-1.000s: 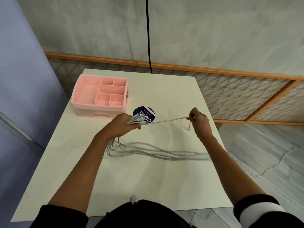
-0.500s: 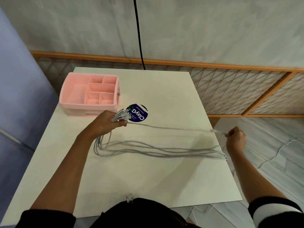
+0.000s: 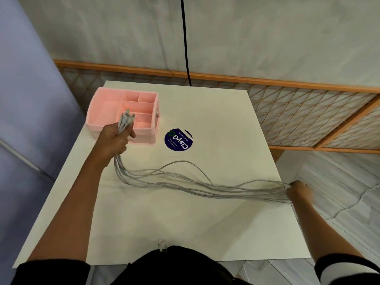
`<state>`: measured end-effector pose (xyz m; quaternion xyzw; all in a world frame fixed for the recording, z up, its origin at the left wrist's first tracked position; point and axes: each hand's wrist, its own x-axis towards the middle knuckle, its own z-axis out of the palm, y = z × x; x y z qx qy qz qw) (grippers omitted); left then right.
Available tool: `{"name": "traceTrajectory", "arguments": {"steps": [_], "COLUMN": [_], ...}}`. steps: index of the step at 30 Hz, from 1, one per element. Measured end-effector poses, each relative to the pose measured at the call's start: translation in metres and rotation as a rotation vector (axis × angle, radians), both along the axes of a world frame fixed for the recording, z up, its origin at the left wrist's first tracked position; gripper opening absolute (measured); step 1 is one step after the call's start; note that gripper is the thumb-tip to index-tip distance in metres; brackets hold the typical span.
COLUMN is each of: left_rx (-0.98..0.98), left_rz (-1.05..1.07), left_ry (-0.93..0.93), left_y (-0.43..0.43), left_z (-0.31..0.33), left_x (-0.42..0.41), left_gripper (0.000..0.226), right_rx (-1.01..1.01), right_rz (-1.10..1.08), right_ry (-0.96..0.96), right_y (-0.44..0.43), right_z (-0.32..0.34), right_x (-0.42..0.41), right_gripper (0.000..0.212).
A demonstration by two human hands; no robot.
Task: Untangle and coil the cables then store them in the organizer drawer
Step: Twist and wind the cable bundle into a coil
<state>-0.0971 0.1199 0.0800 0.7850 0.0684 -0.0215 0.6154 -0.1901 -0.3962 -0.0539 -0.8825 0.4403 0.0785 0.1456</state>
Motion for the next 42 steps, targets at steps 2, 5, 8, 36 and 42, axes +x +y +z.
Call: {"name": "traceTrajectory", "arguments": {"steps": [2,5,8,36,42], "left_rx": [-0.084,-0.274,-0.404,-1.052,-1.207], "left_rz": [0.028,0.023,0.002,0.195,0.179], "left_ry": [-0.022,-0.066,-0.1,-0.236,-0.21], "left_y": [0.003,0.01,0.018,0.04,0.024], "left_z": [0.003,0.01,0.019,0.045,0.039], "left_x": [0.0,-0.003,-0.004,0.01,0.008], "left_gripper": [0.036,0.034,0.044,0.042,0.046], "right_rx": [-0.038,-0.001,0.05,0.894,1.293], "right_rz": [0.062,0.19,0.412,1.167,0.998], "right_ry": [-0.007,-0.121,-0.237,-0.415,-0.124], "right_y": [0.019,0.065,0.127,0.426,0.403], "right_z": [0.007,0.021,0.042,0.152,0.151], "right_x": [0.017,0.053,0.088,0.067,0.072], "right_gripper": [0.038,0.037,0.033,0.054,0.05]}}
